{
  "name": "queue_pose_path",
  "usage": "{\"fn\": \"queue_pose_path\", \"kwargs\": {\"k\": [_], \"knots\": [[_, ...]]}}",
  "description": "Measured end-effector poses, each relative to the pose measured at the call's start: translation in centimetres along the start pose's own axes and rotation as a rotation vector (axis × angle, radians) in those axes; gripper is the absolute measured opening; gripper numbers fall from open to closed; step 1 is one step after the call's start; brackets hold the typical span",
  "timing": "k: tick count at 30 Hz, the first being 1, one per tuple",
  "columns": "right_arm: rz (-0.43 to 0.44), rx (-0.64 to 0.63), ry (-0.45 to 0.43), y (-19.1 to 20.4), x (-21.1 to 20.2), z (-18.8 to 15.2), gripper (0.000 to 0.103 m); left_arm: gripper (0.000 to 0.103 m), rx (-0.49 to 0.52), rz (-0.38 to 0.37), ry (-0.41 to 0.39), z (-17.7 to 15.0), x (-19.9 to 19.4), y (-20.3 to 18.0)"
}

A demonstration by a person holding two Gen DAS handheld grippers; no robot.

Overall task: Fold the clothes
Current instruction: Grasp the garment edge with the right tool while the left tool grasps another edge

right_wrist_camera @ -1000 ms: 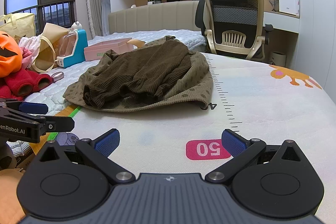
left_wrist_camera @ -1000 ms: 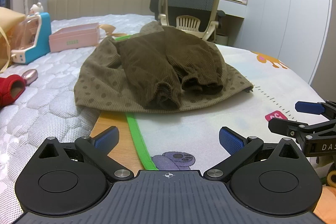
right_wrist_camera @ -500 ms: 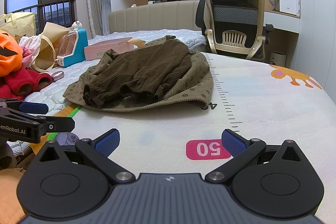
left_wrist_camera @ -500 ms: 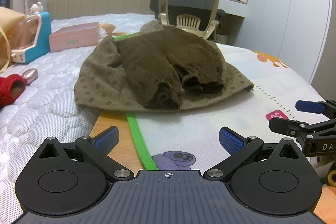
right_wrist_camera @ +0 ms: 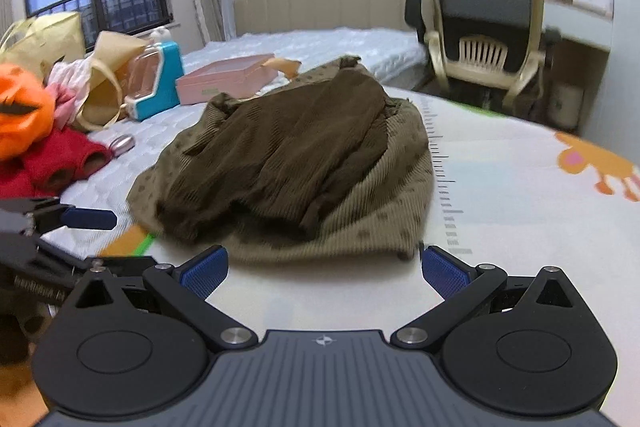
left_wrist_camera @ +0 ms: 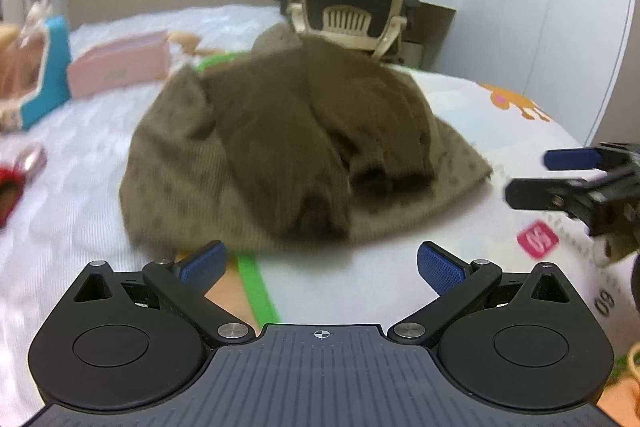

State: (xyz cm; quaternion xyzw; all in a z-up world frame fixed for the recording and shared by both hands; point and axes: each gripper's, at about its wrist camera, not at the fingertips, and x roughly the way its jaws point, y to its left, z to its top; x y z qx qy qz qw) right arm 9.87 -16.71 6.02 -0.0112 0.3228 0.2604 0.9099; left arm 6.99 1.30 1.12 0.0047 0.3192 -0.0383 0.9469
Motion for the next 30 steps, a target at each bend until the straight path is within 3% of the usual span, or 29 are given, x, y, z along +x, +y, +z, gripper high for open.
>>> {"fn": "queue_pose_path", "kwargs": {"k": [4, 10, 15, 17, 21, 23, 26, 30], "knots": [[0.027, 0.059, 0.064, -2.0, 4.5, 2.5, 0.103, 0.103, 0.055, -0.006, -0.015, 3.0, 1.8, 0.3], [0.044, 0.163, 0.155, -4.5, 9.1, 2.4, 0.103, 0.103, 0.064, -0.04, 0.01, 5.8, 5.8, 1.4], [0.037, 0.219, 0.126, -4.7, 9.4, 1.9, 0.103, 0.103, 0.037, -0.073, 0.049, 7.0, 8.5, 2.5], [0.009, 0.21, 0.133, -4.1, 9.6, 2.0, 0.103, 0.103, 0.031, -0.068, 0.057, 7.3, 9.4, 2.9], [-0.004, 0.069, 0.193, -2.8, 10.1, 3.0, 0.103, 0.103, 0.005, -0.076, 0.045, 8.1, 9.7, 4.5], [0.045, 0.034, 0.156, -3.0, 9.6, 4.1, 0.103, 0.103, -0.019, -0.077, -0.019, 9.0, 8.8, 6.3], [-0.017, -0.027, 0.037, -3.6, 9.0, 6.9, 0.103, 0.103, -0.063, -0.021, -0.139, 10.4, 7.7, 9.9], [-0.064, 0.014, 0.003, -5.5, 12.3, 10.4, 0.103, 0.103, -0.123, -0.005, -0.069, 10.9, 11.2, 14.3]]}}
